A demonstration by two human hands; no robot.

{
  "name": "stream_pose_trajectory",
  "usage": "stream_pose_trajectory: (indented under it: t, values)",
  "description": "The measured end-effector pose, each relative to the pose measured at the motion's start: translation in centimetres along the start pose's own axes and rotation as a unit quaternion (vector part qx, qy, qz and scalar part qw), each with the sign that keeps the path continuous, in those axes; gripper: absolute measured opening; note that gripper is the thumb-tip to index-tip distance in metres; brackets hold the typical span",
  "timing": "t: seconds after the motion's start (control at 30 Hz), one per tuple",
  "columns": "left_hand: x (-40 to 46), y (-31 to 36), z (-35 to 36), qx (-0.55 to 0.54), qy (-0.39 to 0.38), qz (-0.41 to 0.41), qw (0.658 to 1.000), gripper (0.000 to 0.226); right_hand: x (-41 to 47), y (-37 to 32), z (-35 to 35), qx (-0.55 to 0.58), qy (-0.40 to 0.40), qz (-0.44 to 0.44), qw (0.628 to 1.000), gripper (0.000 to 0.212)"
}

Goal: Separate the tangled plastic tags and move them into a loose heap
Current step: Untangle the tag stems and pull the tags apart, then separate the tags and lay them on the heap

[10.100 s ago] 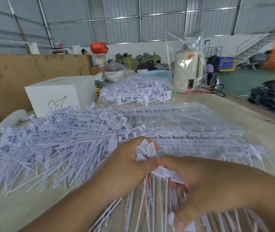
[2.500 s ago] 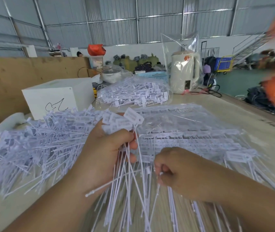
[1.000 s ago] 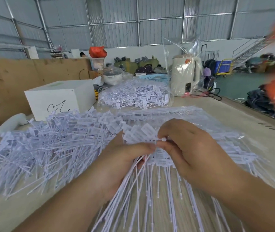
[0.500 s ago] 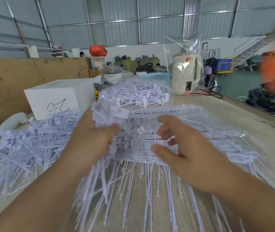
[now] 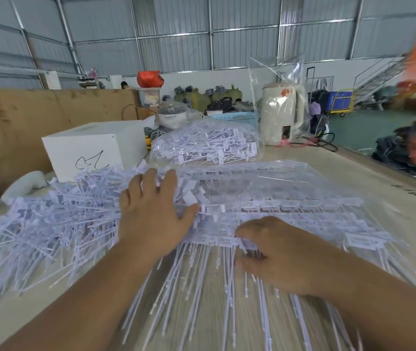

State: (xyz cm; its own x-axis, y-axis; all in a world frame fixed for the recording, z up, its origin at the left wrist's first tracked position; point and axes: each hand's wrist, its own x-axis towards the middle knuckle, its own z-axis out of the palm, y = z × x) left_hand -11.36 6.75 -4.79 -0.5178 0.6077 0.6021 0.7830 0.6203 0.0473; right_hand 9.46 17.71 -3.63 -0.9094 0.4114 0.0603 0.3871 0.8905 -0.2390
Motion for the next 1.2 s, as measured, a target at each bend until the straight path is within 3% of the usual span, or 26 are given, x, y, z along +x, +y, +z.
stream_pose_trajectory:
  t: [0.23, 0.57, 0.8, 0.9, 1.0, 1.2]
  values:
    - [1.4, -0.2, 0.6, 0.069, -0.042, -0.020, 0.997, 0.086, -0.2, 0.4, -0.8, -0.008, 0.026, -0.014, 1.000, 0.026]
    - [1.8, 0.3, 1.3, 0.118, -0.034, -0.040, 0.992, 0.086, -0.2, 1.4, -1.4, -0.049, 0.004, -0.003, 0.999, 0.051]
    - [1.1, 1.9, -1.5, 0.088, 0.070, 0.083, 0.990, 0.081, -0.5, 2.0, -1.8, -0.061, -0.028, -0.009, 0.998, 0.060]
    - [0.6, 2.2, -0.9, 0.123, -0.010, 0.138, 0.983, 0.069, -0.5, 2.0, -1.9, -0.068, -0.025, -0.018, 0.997, 0.061]
    - [0.7, 1.5, 0.2, 0.153, -0.073, 0.129, 0.977, 0.066, -0.3, 1.9, -1.8, -0.068, -0.024, -0.025, 0.997, 0.065]
    - [1.0, 1.3, 1.1, 0.158, -0.070, 0.122, 0.977, 0.063, 0.2, 1.3, -1.8, -0.125, -0.017, -0.049, 0.991, 0.060]
